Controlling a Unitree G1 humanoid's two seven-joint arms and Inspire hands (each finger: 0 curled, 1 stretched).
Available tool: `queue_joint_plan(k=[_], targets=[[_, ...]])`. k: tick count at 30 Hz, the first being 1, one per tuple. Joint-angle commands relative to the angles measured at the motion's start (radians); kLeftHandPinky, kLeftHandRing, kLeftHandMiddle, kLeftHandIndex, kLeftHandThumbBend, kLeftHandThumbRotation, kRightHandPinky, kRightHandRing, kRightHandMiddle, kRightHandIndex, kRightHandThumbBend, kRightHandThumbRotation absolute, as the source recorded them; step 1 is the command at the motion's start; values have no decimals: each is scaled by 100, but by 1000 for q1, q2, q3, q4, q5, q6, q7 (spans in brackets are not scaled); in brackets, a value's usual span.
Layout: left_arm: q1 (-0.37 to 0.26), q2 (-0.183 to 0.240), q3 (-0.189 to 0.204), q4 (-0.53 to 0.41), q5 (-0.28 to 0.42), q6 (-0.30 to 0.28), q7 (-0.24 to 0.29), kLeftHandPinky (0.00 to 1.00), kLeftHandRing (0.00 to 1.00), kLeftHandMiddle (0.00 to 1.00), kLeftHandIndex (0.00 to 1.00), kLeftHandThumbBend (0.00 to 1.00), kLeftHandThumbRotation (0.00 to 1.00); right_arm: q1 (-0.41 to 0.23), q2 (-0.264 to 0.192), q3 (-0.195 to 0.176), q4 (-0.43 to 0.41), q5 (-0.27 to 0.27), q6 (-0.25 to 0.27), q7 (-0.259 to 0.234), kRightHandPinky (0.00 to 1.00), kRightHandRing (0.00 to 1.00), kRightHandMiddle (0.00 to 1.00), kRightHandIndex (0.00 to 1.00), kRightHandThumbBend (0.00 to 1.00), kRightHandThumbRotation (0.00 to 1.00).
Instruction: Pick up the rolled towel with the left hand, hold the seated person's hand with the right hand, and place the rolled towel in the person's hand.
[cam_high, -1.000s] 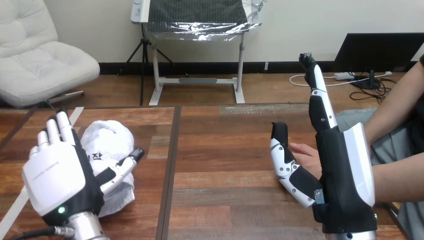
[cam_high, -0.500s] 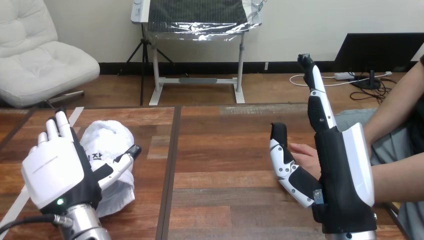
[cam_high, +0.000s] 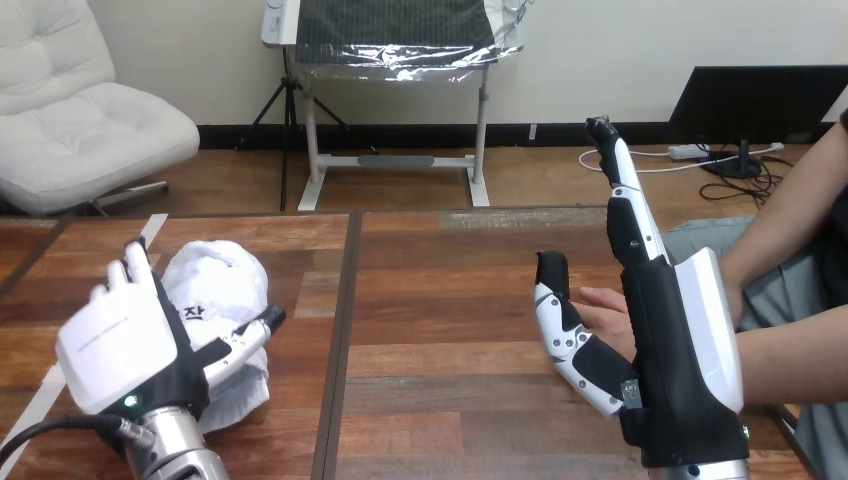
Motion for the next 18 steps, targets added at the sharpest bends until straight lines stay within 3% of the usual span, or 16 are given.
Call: queue_joint_plan(k=[1, 18], targets=[[-80, 32, -18, 18, 3, 12, -13, 84, 89, 94, 96, 98, 80, -39, 8, -25, -32, 10, -8, -4, 100, 100, 100, 100, 0, 0], [-87, 49, -32, 43, -33, 35, -42, 84, 88, 92, 94, 96, 76, -33, 1, -40, -38, 15, -5, 20, 100, 100, 100, 100, 0, 0]])
